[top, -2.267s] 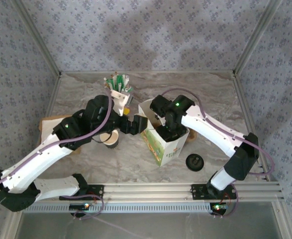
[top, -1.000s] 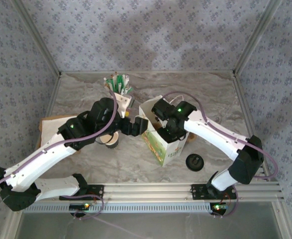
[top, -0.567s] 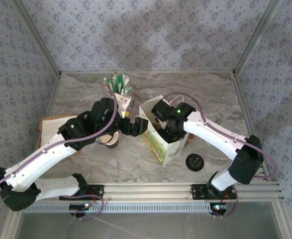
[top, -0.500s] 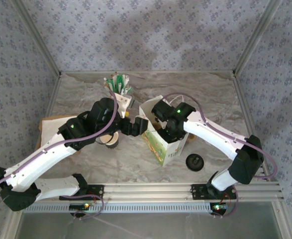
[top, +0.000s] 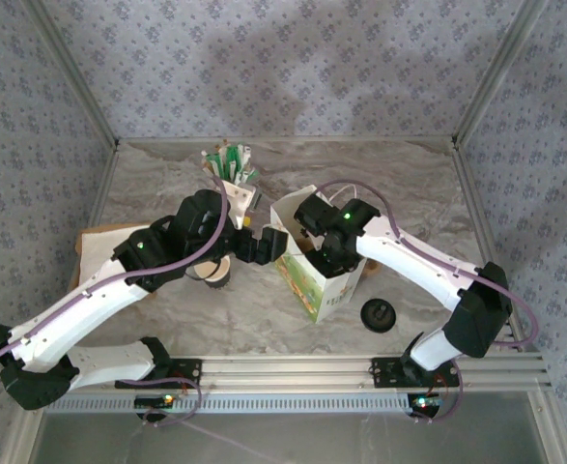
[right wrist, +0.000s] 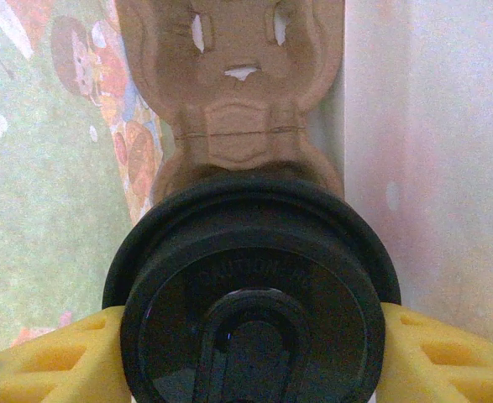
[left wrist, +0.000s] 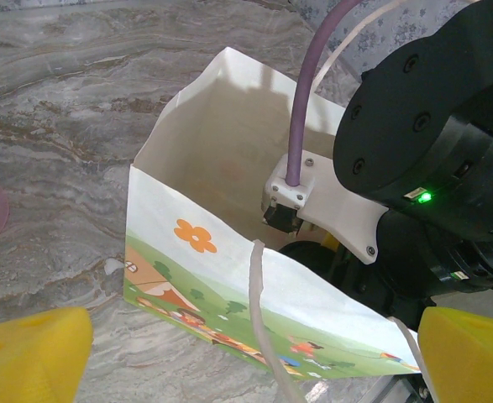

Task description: Pack the takeout coffee

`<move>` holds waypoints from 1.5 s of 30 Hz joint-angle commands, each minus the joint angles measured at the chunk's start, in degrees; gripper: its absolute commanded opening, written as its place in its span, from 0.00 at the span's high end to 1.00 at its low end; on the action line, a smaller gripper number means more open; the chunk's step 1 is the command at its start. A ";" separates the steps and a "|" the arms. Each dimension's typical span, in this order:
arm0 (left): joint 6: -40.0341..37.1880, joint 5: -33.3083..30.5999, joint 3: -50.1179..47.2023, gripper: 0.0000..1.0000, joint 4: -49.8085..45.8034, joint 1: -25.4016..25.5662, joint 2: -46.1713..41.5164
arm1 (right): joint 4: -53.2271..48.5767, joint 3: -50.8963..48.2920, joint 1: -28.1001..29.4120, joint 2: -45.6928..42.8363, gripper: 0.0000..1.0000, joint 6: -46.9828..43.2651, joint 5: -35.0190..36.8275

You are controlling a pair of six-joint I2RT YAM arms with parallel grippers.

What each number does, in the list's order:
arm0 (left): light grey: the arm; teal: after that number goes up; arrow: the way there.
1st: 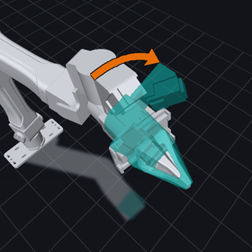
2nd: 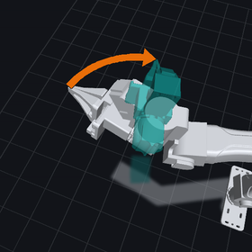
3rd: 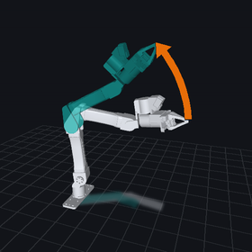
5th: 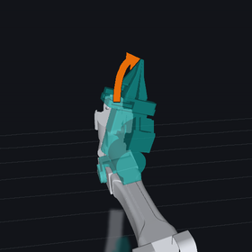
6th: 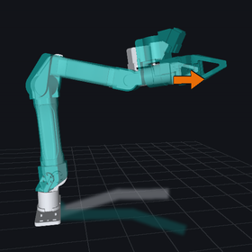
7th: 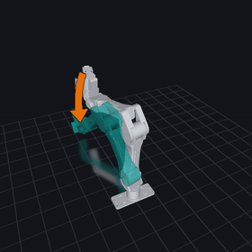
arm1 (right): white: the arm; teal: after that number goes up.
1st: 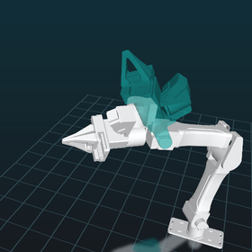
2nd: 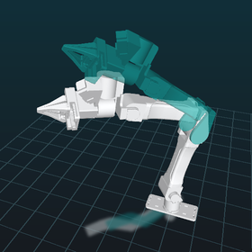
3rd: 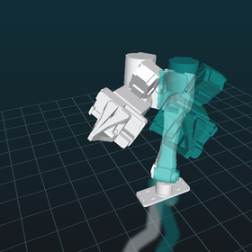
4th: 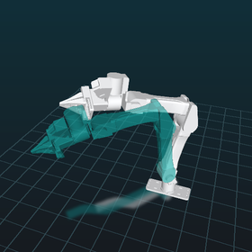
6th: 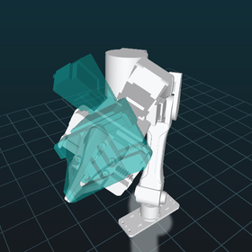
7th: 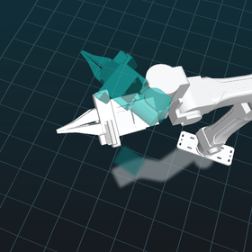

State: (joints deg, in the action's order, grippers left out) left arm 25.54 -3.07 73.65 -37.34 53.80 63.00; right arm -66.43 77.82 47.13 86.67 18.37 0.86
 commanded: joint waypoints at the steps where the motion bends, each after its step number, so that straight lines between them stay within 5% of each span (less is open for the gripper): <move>1: 0.56 -0.86 0.01 0.00 1.06 0.43 -0.65 | -1.91 -0.11 0.14 1.04 0.43 -0.62 -0.94; 45: 0.48 -0.97 0.09 0.01 1.22 0.43 -0.60 | -6.04 2.78 0.14 5.17 0.43 -0.19 -1.69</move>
State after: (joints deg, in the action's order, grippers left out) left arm 25.54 -3.11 73.65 -37.32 53.80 63.00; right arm -69.23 79.83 47.11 90.70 18.37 -0.05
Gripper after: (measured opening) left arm 0.994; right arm 0.630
